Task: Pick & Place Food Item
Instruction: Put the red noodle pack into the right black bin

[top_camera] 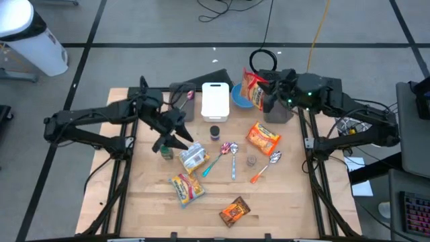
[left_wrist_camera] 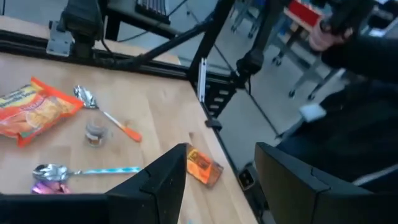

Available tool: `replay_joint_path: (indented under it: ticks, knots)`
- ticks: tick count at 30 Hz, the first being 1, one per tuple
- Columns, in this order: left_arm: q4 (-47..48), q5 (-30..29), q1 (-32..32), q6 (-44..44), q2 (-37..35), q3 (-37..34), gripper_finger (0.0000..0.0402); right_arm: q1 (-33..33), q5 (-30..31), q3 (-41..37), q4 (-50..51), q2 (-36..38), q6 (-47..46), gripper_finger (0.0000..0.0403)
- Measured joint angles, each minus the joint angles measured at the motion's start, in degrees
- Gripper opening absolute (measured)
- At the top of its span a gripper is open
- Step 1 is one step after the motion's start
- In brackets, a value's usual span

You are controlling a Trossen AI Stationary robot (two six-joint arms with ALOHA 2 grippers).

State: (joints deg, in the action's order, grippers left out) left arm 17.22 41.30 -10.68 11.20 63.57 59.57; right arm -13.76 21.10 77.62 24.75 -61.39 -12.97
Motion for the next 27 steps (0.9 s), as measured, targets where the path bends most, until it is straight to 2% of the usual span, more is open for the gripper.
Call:
replay_joint_path:
  ticks: [5,10,12,22,27]
  knots:
    - [-10.1,-0.3,0.4,6.8,0.1,-6.6,0.02,-0.8,3.2,0.0,0.6,-2.8,0.4,0.0]
    - [-14.7,-1.5,0.3,8.4,1.3,-7.5,0.02,-2.0,10.1,0.0,2.9,-4.9,3.1,0.0]
    - [-17.7,-4.0,0.1,8.4,1.4,-7.5,0.02,-2.9,10.6,0.0,3.4,-5.0,4.5,0.0]
    - [-27.8,-21.7,-1.1,8.0,1.3,-7.5,0.02,-10.0,10.0,-0.5,6.1,-5.0,8.1,0.0]
    - [-28.5,-26.4,-2.8,8.6,1.3,-7.5,0.02,-13.5,-0.1,-3.3,3.5,-5.0,8.5,0.0]
